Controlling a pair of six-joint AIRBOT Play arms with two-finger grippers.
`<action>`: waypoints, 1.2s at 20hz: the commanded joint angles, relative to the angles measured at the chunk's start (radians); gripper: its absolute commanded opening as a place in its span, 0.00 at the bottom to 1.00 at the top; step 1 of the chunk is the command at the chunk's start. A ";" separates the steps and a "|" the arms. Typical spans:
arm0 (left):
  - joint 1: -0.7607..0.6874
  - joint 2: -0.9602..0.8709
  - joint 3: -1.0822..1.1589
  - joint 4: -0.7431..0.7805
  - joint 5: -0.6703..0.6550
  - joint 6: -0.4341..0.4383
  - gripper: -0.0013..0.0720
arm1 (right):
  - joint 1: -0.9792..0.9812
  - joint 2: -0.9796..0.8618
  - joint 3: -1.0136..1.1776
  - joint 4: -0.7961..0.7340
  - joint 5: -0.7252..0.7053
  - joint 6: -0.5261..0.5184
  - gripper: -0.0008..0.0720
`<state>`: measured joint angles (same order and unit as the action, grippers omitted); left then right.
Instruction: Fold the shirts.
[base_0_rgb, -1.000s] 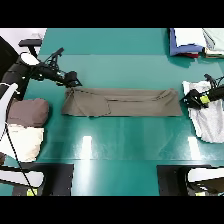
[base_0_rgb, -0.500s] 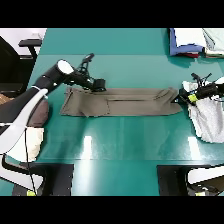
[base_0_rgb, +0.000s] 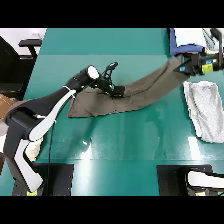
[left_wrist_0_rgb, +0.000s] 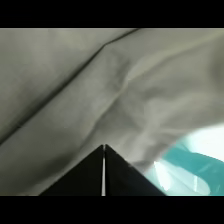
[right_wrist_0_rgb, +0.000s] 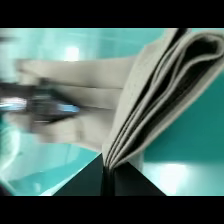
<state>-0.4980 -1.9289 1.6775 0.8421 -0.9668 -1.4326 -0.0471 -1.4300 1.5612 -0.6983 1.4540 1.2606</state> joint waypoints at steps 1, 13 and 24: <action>-0.018 -0.061 0.051 0.003 -0.017 -0.035 0.05 | 0.115 0.033 0.107 0.052 0.001 0.023 0.03; 0.119 0.044 0.129 0.159 -0.176 -0.029 0.05 | 0.494 -0.185 0.424 0.053 -0.057 0.058 0.03; 0.661 0.555 0.129 0.348 -0.258 -0.026 0.05 | 0.908 -0.461 0.465 0.050 -0.406 -0.085 0.75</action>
<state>0.0582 -1.4689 1.8050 1.1671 -1.2182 -1.4605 0.7780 -1.8267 2.0224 -0.6441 1.1339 1.2392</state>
